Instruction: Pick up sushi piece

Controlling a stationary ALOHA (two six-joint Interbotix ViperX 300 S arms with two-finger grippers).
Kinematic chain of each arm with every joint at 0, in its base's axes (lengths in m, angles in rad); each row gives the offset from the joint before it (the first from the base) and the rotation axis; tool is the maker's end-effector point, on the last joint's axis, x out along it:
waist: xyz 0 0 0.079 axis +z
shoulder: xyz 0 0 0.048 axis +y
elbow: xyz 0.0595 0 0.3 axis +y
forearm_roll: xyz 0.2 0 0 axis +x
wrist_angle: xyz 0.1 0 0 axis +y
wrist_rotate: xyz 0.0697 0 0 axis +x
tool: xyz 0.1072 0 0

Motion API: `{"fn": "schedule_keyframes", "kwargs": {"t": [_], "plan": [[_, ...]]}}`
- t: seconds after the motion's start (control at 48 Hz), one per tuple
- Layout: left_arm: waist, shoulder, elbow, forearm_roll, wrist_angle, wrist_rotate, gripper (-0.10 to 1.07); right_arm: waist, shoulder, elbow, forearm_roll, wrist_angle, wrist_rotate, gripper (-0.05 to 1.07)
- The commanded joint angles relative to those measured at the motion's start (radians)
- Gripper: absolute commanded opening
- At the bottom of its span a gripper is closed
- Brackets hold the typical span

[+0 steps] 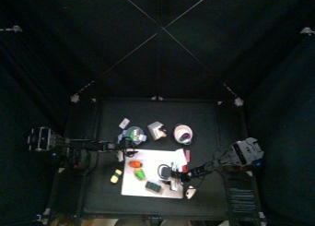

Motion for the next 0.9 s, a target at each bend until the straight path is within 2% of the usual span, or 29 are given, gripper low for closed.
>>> {"fn": "schedule_keyframes", "kwargs": {"t": [0.0, 0.125, 0.292, 0.667, 0.875], "plan": [[-0.005, -0.009, -0.023, 0.002, -0.011, 0.002, 0.8, -0.005, -0.018, -0.02, 0.0, 0.0, 0.0, 0.79], [-0.008, -0.009, -0.023, 0.002, -0.012, 0.002, 0.8, -0.005, -0.018, -0.02, 0.003, 0.0, 0.0, 0.69], [-0.008, -0.009, -0.023, 0.002, -0.012, 0.002, 0.8, -0.006, -0.031, -0.021, 0.014, 0.003, 0.0, 0.63], [-0.009, -0.009, -0.021, 0.0, -0.012, 0.002, 0.8, -0.006, -0.129, -0.02, 0.014, 0.084, 0.0, 0.62], [-0.008, -0.008, -0.02, 0.002, -0.012, 0.003, 0.8, -0.006, -0.133, -0.02, 0.014, 0.103, 0.0, 0.62]]}}
